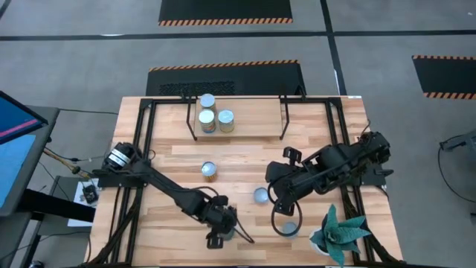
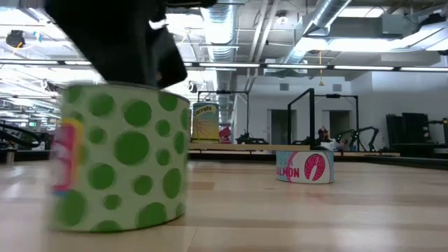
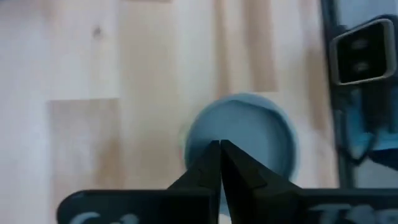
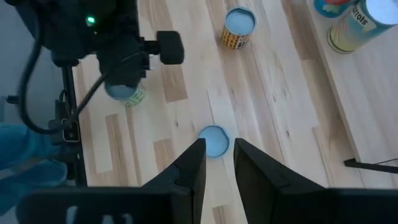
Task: Pick and place cans onto a shelf
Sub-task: Move the canned peas to the middle, then put the canned black beans on the shelf
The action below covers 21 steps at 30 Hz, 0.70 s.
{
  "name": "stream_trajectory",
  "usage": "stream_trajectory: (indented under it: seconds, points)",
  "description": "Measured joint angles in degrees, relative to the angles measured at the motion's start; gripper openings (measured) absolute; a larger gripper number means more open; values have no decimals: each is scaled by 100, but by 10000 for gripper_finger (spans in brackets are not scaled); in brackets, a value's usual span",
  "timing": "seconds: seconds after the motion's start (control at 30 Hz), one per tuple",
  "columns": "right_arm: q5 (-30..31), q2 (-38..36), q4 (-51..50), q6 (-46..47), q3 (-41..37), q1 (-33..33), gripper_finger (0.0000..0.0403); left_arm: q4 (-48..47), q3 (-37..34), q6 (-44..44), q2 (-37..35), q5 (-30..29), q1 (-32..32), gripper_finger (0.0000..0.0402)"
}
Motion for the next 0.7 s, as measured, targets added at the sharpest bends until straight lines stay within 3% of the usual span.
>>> stream_trajectory:
  seconds: [0.3,0.43,0.5,0.6,0.7]
  points:
    - [79,0,5,-233,1,-31,107,-311,118,845,-48,-1157,795,0]
    - [272,0,5,-288,2,-29,107,-1074,581,1065,-48,-2249,1179,0]
    - [309,0,3,-318,1,-29,107,-1667,947,1011,-48,-2256,1314,0]
    - [323,0,3,-344,2,-4,107,-2706,1436,1015,-65,-1716,1297,0]
    - [498,0,3,-363,0,99,107,-3819,1569,1039,-83,-1639,1104,0]
